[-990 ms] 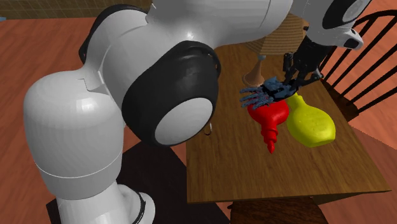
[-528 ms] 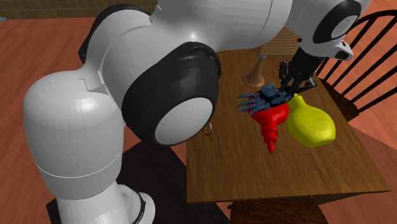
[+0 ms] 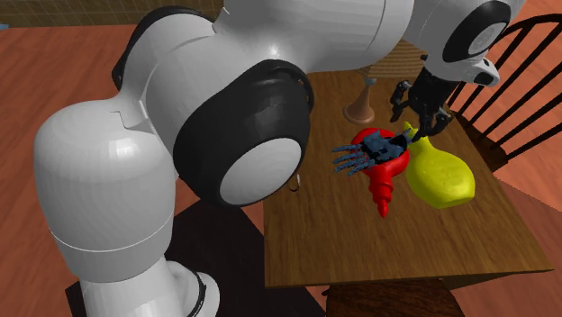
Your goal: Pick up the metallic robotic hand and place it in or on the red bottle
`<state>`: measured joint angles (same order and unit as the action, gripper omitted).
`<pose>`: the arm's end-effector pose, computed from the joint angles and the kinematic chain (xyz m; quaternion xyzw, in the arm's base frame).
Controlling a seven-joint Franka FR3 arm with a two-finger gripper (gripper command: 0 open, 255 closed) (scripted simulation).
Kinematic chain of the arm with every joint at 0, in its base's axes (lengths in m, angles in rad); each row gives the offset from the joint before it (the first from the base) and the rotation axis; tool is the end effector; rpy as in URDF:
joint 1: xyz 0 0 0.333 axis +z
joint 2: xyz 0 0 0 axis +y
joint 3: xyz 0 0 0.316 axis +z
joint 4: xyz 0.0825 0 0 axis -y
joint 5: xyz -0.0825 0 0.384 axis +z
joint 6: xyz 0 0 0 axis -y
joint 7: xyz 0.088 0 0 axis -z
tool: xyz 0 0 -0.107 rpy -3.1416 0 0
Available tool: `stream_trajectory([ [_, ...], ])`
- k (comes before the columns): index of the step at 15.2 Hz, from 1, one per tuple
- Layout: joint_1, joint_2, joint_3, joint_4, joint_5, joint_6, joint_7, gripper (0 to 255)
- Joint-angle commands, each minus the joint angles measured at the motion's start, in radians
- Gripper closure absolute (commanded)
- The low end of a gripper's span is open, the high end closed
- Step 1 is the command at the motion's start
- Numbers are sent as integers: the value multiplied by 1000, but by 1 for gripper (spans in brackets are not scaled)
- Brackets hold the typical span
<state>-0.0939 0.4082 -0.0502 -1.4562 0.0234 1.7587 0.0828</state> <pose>0.6628 -0.0891 0.4427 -0.9921 0.1143 0.0525 0.0029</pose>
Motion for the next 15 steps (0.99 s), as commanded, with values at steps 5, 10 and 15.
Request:
stream_trajectory([
  [5, 0, 1, 0, 36, 0, -34, 0, 0],
  [10, -2, 17, 0, 153, 0, -136, 1, 0],
  [15, -2, 17, 0, 153, 0, -136, 1, 0],
])
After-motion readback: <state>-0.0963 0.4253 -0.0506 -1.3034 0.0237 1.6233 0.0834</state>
